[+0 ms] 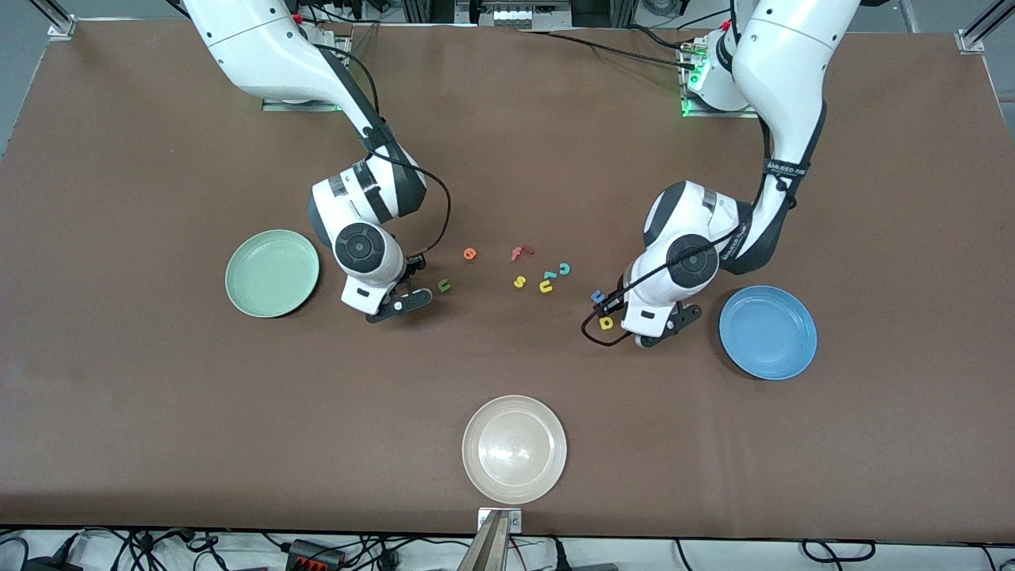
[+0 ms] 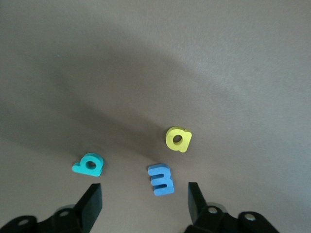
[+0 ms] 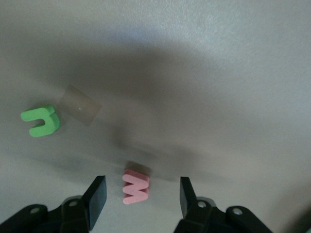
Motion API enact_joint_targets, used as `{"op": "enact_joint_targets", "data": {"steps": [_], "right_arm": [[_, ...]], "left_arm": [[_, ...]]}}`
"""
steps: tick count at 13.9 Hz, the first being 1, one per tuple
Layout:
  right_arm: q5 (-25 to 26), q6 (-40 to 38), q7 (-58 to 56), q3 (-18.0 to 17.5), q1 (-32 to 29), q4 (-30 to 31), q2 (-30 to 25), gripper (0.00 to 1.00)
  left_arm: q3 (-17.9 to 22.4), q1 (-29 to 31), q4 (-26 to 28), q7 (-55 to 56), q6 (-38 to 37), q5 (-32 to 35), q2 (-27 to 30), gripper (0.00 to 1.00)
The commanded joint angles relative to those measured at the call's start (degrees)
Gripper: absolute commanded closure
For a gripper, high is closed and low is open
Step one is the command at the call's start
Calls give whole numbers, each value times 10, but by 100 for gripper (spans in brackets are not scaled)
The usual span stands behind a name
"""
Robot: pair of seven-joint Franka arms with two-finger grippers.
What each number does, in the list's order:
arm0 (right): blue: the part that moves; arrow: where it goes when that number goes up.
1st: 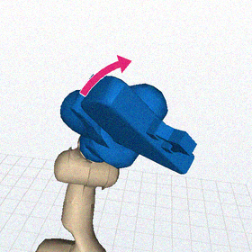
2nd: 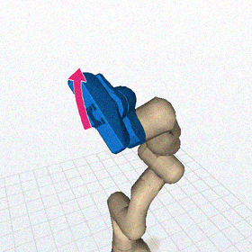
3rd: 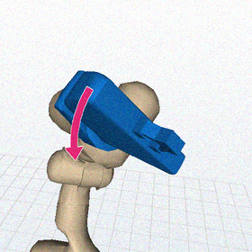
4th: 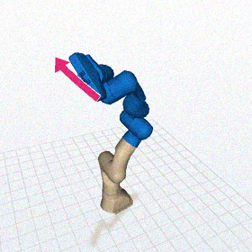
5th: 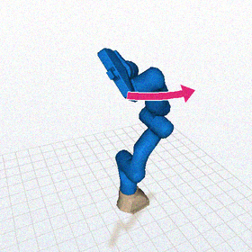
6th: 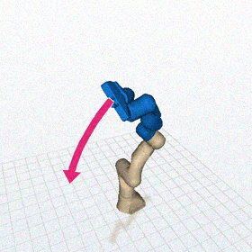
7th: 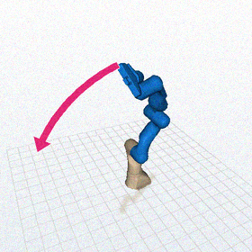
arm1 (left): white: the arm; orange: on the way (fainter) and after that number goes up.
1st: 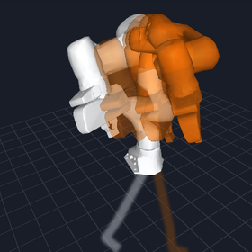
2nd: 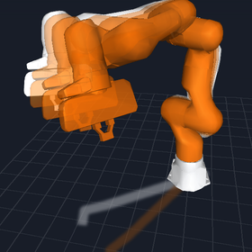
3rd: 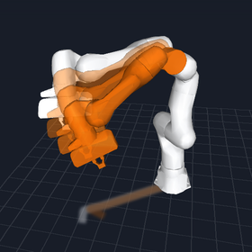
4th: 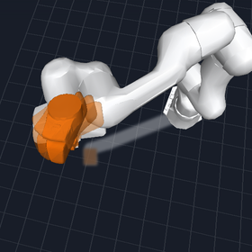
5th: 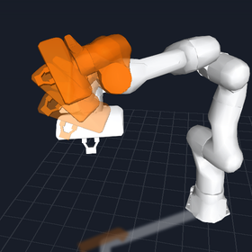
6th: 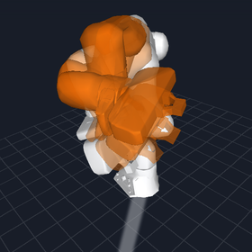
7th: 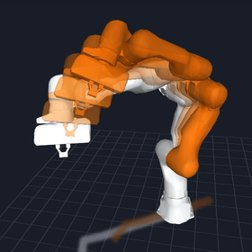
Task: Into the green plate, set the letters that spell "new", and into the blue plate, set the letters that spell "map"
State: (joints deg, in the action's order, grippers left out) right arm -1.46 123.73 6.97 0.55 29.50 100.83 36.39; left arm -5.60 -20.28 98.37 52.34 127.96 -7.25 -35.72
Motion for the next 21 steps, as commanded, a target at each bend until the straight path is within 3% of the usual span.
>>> {"op": "enact_joint_targets", "data": {"steps": [1, 7, 9, 11, 14, 15, 19, 21], "right_arm": [[-11, 5, 18, -5, 8, -1, 5, 32], [-11, 6, 18, -5, 11, 13, 6, 39], [-10, 6, 18, -5, 10, 13, 10, 41], [-11, 6, 18, -5, 10, 13, 11, 49], [-10, 5, 14, -4, 9, 13, 13, 82], [-10, 5, 14, -4, 8, 13, 13, 89], [-13, -17, 26, 1, -8, 7, -23, 95], [-12, -51, 34, 3, -49, 6, -57, 96]], "left_arm": [[4, -19, 3, 11, 39, -10, -25, 29], [4, -33, 9, 14, 67, -8, -46, 59], [4, -31, 9, 13, 66, -8, -45, 80], [5, -27, 8, 7, 59, -8, -40, 93], [16, -23, -3, -1, -4, 14, -4, 95], [18, -11, -4, -18, -26, 38, 12, 95], [19, 61, -4, -201, -98, 49, 57, 95], [18, 108, -4, -294, -116, 50, 59, 95]]}}
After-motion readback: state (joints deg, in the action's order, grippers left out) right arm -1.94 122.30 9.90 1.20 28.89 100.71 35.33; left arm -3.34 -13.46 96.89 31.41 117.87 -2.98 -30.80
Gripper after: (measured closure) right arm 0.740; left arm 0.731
